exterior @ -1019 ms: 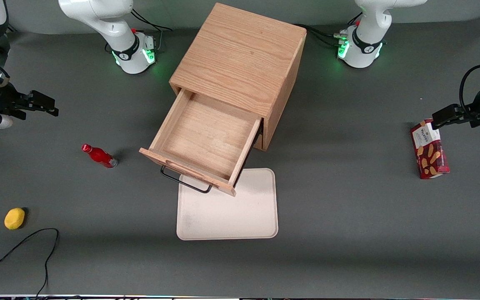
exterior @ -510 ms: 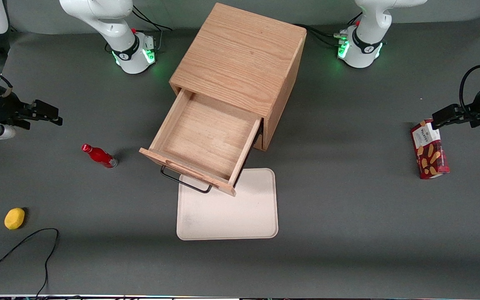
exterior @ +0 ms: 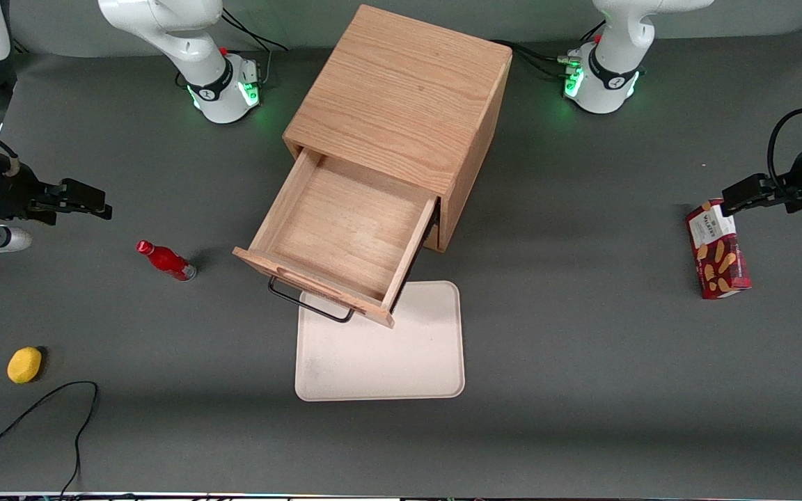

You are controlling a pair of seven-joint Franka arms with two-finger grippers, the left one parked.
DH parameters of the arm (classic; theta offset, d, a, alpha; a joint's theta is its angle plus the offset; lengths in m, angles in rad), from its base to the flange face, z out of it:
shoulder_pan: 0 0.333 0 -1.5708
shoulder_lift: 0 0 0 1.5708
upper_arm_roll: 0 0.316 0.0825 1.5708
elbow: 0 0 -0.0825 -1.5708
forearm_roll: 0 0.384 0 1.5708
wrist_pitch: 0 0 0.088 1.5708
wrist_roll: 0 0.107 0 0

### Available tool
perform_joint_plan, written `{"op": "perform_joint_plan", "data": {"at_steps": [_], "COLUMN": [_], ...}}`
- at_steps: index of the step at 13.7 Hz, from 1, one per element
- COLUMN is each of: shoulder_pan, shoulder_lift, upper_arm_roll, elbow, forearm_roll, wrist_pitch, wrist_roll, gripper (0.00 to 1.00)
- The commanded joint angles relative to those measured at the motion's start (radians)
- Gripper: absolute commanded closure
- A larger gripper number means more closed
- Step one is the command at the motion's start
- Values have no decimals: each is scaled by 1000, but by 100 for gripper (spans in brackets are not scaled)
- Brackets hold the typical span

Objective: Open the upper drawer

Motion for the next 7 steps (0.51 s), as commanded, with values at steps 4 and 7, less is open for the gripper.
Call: {"op": "perform_joint_plan", "data": {"at_steps": [4,7], "shoulder_pan": [2,-11], "shoulder_lift": [-39,-39], "upper_arm_roll": [-9,-9], "elbow": [-12,-12], "forearm_roll": [17,18], "wrist_pitch": [-49,-60], "wrist_roll": [20,22], "gripper": [0,0]}}
